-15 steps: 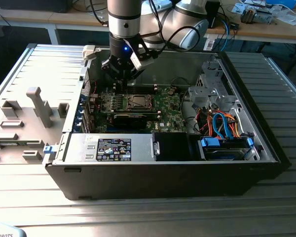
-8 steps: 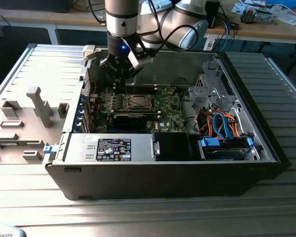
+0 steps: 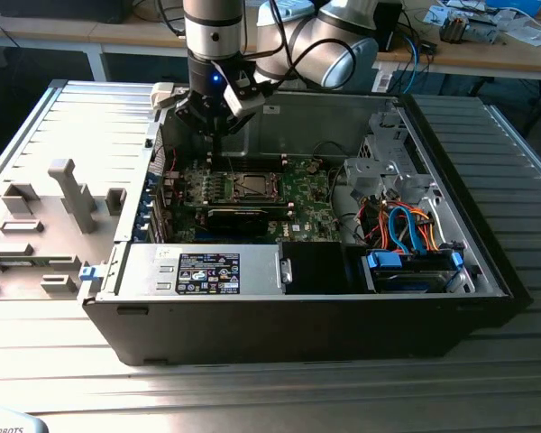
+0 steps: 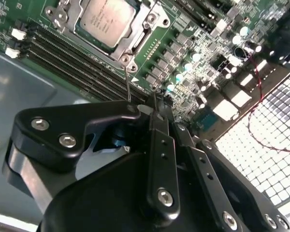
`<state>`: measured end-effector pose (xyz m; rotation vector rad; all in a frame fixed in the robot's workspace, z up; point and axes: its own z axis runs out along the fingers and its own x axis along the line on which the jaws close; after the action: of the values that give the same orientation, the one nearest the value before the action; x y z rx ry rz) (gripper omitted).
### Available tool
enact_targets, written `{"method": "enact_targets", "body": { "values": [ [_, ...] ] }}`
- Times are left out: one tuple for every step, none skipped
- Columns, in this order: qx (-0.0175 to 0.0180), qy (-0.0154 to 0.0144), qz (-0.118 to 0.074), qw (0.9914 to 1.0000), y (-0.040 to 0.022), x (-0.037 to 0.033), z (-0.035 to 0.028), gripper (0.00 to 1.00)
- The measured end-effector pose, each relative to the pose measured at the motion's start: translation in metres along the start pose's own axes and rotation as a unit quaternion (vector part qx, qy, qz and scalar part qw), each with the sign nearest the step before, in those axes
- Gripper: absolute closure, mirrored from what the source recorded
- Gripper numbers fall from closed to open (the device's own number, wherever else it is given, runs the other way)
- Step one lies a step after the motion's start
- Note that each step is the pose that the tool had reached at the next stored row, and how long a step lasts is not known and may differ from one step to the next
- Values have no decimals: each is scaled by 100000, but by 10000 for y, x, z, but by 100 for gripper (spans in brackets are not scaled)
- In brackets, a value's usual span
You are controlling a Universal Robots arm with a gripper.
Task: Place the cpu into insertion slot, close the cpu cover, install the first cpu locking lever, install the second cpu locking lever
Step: 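Install the first cpu locking lever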
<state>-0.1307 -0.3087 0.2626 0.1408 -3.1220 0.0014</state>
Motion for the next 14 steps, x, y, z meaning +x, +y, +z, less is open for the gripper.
{"method": "enact_targets", "body": {
  "values": [
    [-1,0,124,100000,6,0,2,89],
    [-5,-4,275,100000,16,-2,3,89],
    [-6,-1,301,100000,20,-2,3,89],
    [-3,1,301,100000,22,-4,3,89],
    [-3,0,307,100000,22,-7,3,89],
    [-5,1,330,99999,23,-16,3,89],
    [-6,-1,342,99999,23,-28,3,89],
    [-5,1,343,99999,22,-38,2,89],
    [-3,3,344,99999,21,-45,2,89],
    [-6,-4,345,99999,20,-50,2,89],
    [-7,-1,344,99999,19,-63,2,89],
    [-6,0,345,99999,18,-74,2,89],
    [-5,0,347,99999,18,-81,2,89],
    [-6,-2,346,99999,17,-88,2,89]
  ]
}}
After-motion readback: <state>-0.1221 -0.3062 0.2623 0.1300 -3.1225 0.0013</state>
